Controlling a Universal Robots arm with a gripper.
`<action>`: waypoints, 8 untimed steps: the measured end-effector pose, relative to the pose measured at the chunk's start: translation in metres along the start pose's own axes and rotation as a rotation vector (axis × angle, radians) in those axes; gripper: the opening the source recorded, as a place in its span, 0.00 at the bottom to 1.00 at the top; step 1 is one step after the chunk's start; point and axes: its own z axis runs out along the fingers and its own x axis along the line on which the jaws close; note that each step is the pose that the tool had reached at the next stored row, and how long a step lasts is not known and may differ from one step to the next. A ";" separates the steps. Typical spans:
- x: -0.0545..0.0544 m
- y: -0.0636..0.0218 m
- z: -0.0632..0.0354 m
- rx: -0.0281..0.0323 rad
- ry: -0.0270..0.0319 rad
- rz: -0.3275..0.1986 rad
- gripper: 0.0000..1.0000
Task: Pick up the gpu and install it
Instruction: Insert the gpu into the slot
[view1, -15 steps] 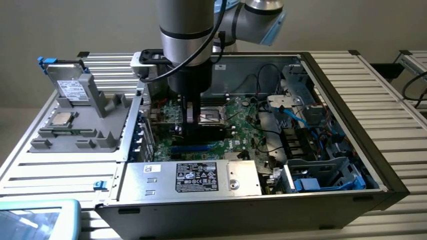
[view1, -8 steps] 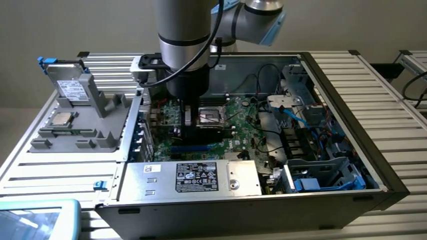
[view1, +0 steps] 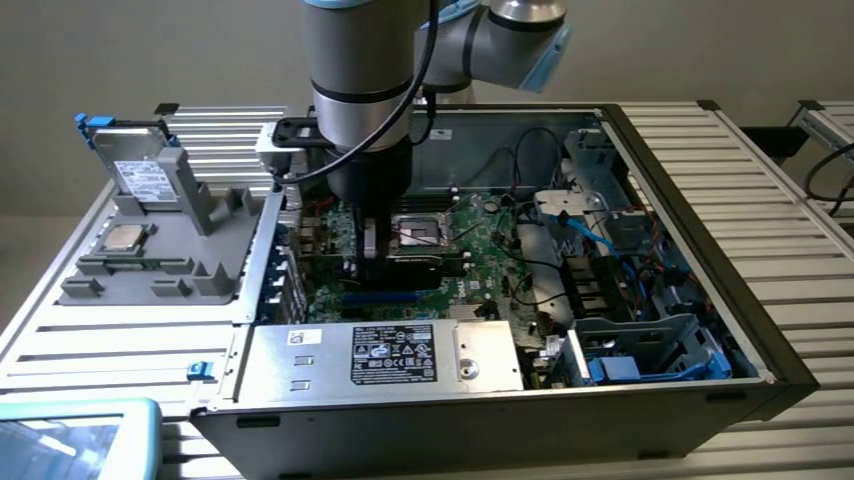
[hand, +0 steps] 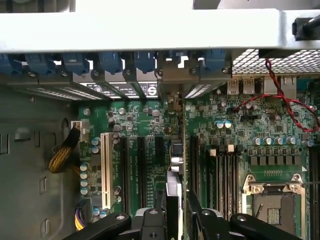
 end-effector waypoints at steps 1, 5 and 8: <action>0.000 0.0000 0.0000 -0.0001 0.0000 0.000 0.27; 0.000 0.0002 0.0045 0.0000 -0.0004 0.000 0.27; 0.000 0.0004 0.0053 -0.0002 -0.0002 0.000 0.27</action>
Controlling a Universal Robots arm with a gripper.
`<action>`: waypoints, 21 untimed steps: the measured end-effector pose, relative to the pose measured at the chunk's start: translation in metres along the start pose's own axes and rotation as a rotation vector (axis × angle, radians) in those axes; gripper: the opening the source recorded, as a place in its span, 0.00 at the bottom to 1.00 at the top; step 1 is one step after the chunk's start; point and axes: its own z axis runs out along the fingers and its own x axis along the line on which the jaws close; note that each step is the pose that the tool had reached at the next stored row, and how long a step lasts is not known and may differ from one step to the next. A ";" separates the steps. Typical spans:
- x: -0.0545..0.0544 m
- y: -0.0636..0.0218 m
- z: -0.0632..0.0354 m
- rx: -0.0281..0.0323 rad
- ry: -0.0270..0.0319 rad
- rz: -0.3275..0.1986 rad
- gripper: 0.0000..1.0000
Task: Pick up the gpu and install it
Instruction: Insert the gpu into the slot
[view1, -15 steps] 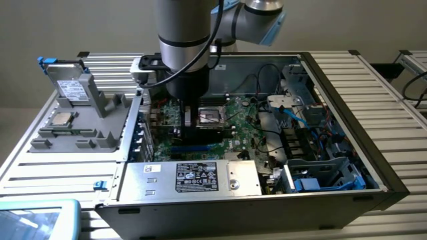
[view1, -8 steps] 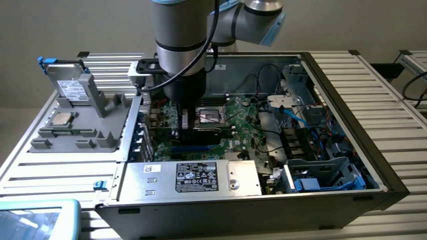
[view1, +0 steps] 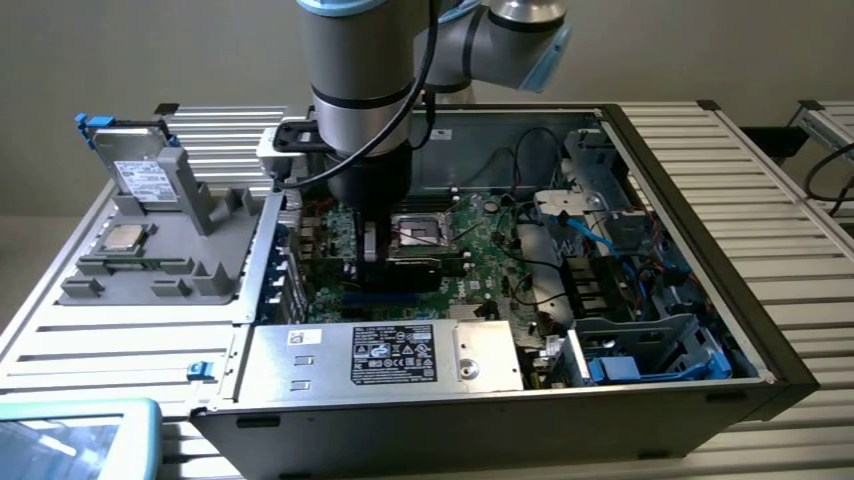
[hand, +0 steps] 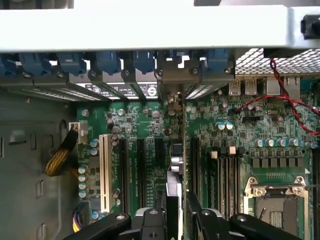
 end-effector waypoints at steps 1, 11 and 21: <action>0.000 0.0003 0.0015 0.0001 -0.0001 0.000 0.27; 0.000 0.0011 0.0065 -0.0001 0.0003 0.002 0.27; -0.001 0.0023 0.0066 -0.0001 0.0002 0.002 0.27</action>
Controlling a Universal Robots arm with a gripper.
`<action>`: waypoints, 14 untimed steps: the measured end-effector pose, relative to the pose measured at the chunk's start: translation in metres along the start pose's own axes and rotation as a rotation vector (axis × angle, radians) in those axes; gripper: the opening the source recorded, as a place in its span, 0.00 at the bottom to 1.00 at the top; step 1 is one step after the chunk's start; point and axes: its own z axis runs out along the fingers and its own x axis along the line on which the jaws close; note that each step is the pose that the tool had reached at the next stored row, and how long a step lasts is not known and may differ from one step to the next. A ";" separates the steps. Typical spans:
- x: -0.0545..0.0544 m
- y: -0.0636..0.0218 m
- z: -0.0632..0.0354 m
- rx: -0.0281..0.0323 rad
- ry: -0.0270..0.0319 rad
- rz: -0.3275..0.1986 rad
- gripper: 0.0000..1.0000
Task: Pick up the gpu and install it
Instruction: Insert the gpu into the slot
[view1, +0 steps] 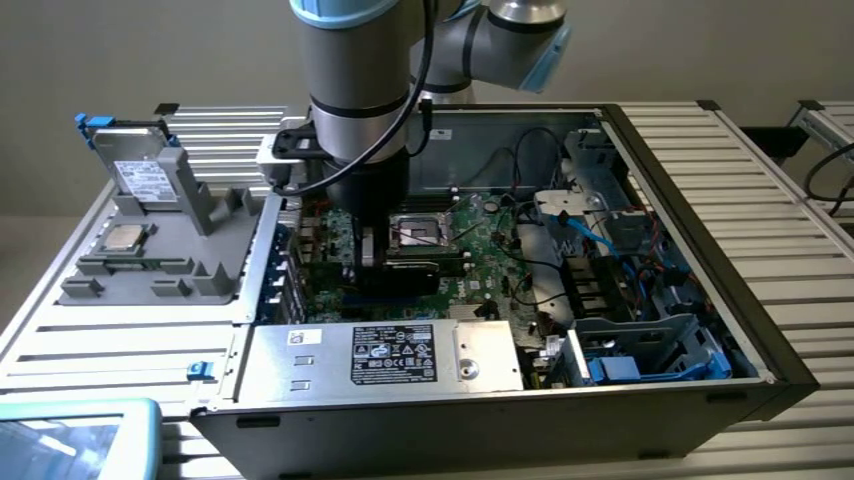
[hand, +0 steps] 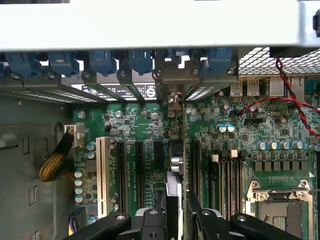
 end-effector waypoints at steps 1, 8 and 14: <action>0.000 0.0001 0.0000 0.0000 0.0001 0.000 0.27; 0.001 0.0003 0.0007 0.0000 -0.0001 0.000 0.27; 0.001 0.0017 0.0012 0.0000 -0.0003 0.000 0.27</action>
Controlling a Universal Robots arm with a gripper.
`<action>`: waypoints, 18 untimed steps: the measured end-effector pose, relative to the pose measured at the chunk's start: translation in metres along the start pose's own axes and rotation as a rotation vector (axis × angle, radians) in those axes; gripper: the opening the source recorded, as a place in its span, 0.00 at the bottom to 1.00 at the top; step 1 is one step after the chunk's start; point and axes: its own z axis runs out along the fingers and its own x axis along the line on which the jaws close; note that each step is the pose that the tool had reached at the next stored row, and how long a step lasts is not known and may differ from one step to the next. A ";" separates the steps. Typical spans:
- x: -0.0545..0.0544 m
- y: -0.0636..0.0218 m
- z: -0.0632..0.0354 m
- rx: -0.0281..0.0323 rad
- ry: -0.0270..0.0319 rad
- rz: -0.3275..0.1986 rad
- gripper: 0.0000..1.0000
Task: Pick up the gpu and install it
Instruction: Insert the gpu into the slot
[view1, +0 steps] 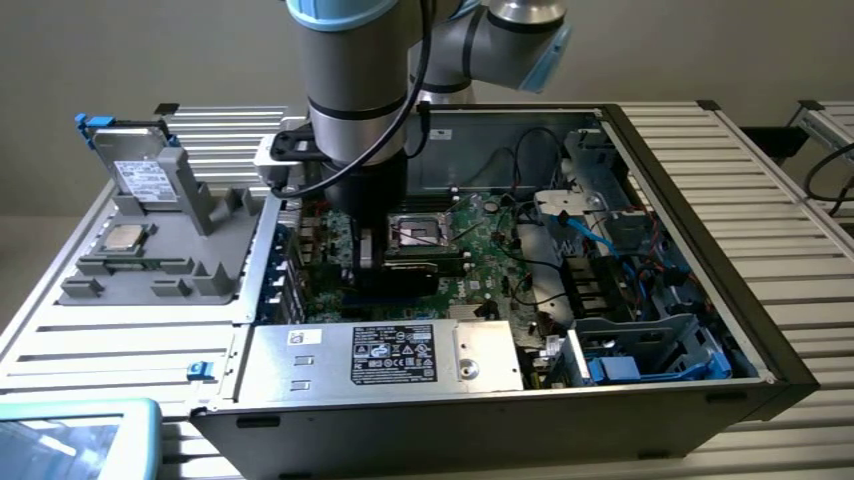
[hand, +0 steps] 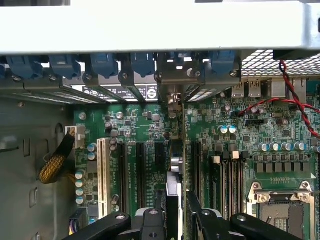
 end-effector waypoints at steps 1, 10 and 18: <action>0.000 0.0003 0.0000 -0.0001 0.0001 0.000 0.27; 0.002 0.0017 0.0005 -0.0016 0.0004 0.000 0.27; -0.003 0.0018 0.0041 -0.0019 0.0004 0.000 0.27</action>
